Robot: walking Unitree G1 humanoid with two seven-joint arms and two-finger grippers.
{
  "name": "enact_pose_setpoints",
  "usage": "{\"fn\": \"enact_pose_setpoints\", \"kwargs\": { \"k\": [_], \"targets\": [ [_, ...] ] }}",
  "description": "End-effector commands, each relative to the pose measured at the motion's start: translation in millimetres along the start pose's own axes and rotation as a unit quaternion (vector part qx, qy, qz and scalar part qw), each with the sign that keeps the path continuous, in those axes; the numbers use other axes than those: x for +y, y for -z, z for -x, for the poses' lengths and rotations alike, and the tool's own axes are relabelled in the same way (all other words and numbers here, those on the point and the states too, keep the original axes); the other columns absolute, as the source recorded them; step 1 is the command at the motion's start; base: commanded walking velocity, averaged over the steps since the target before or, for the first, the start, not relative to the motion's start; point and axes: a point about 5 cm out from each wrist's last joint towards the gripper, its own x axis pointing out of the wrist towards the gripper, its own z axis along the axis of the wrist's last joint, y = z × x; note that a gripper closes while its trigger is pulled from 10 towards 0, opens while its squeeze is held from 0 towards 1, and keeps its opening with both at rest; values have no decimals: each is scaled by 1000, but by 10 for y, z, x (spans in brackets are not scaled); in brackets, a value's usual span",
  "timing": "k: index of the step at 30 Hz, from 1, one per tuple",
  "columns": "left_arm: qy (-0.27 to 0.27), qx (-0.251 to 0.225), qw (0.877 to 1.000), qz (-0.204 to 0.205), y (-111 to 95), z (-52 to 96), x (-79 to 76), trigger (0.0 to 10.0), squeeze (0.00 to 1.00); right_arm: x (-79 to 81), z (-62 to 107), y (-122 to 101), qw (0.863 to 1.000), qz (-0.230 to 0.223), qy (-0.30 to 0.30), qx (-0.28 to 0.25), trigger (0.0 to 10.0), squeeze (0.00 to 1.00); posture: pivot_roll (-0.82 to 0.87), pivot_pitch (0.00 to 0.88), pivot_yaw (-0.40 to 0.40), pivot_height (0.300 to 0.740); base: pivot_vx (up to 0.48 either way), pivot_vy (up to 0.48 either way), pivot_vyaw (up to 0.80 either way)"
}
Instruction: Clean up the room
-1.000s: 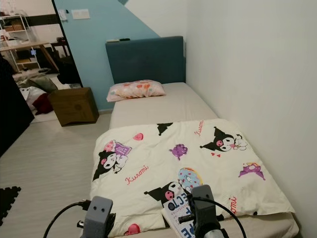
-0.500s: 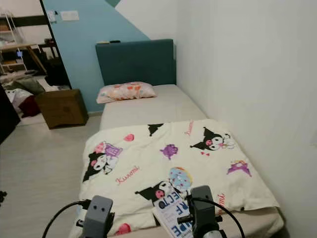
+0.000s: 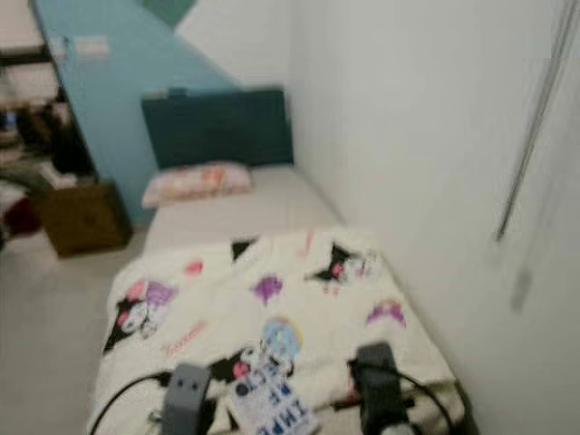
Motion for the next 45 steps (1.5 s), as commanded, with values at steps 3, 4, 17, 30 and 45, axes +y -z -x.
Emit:
{"fn": "enact_pose_setpoints", "kwargs": {
  "k": [3,4,17,30,45],
  "targets": [
    [-15,5,1000,-13,51,24,83,10000,0,83,-4,12,1000,-10,-12,1,10000,0,-106,110,28,740,0,0,0],
    [-15,5,1000,-13,51,24,83,10000,0,83,-4,12,1000,-10,-12,1,10000,0,-106,110,28,740,0,0,0],
    [-16,-3,1000,-20,30,11,74,10000,0,99,-19,-2,1000,17,-20,2,10000,0,-109,110,30,740,0,0,308],
    [-30,-9,999,-32,2,-8,109,10000,0,92,-20,-3,1000,16,-15,1,10000,0,-108,117,38,740,0,0,800],
    [-21,-2,999,-39,9,-12,103,10000,0,55,-9,13,1000,4,2,2,10000,0,-107,118,41,740,0,0,587]
  ]
}}
